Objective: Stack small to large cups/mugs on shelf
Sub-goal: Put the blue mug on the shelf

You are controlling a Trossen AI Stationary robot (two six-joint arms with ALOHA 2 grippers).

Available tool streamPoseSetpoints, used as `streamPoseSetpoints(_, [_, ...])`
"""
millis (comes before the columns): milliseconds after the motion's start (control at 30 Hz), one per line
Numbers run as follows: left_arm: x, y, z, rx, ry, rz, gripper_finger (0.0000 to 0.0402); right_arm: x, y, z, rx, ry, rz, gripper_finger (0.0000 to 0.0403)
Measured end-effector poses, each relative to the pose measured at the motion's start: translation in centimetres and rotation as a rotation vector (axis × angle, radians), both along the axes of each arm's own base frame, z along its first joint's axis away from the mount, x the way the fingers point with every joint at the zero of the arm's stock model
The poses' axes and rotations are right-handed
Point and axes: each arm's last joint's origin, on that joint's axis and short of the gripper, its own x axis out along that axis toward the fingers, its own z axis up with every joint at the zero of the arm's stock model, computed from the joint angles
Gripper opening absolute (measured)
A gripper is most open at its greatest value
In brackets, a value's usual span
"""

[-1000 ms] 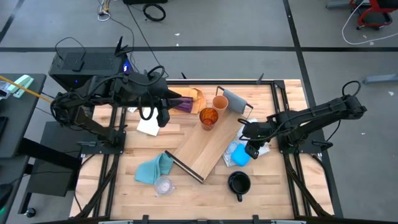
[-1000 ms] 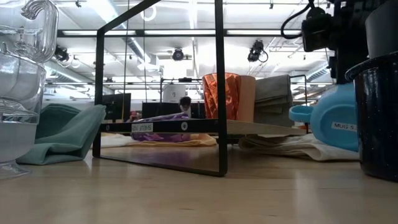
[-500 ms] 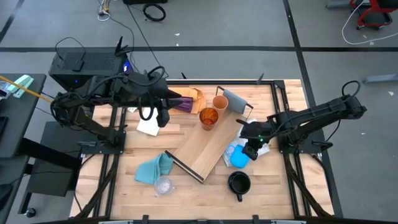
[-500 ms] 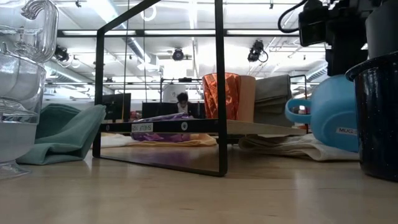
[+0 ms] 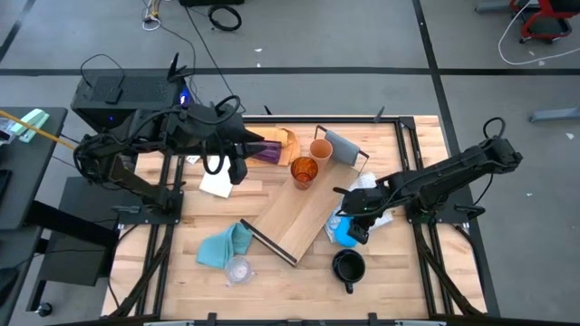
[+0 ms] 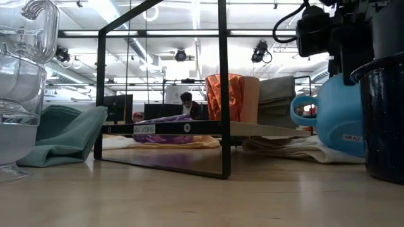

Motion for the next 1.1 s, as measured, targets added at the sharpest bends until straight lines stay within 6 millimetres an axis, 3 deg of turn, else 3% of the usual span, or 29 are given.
streamPoseSetpoints(200, [0.0,0.0,0.0,0.001,0.000,0.000,0.0108,0.0,0.0,-0.2,-0.015,0.006,0.017,0.0013])
streamPoseSetpoints(533, [0.0,0.4,0.0,0.002,0.004,0.014,0.0107,0.6,0.0,2.0,-0.062,-0.037,0.038,0.0006])
streamPoseSetpoints(700, [0.0,0.6,-0.1,0.002,0.011,0.022,0.0107,1.1,0.0,5.0,-0.133,-0.085,0.074,0.0006])
streamPoseSetpoints(933, [0.0,1.0,-0.1,0.003,0.011,0.038,0.0107,2.7,0.0,11.0,-0.279,-0.311,0.149,0.0006])
streamPoseSetpoints(1100, [0.0,1.0,-0.1,0.006,0.012,0.036,0.0107,4.8,0.5,13.4,-0.338,-0.396,0.233,0.0006])
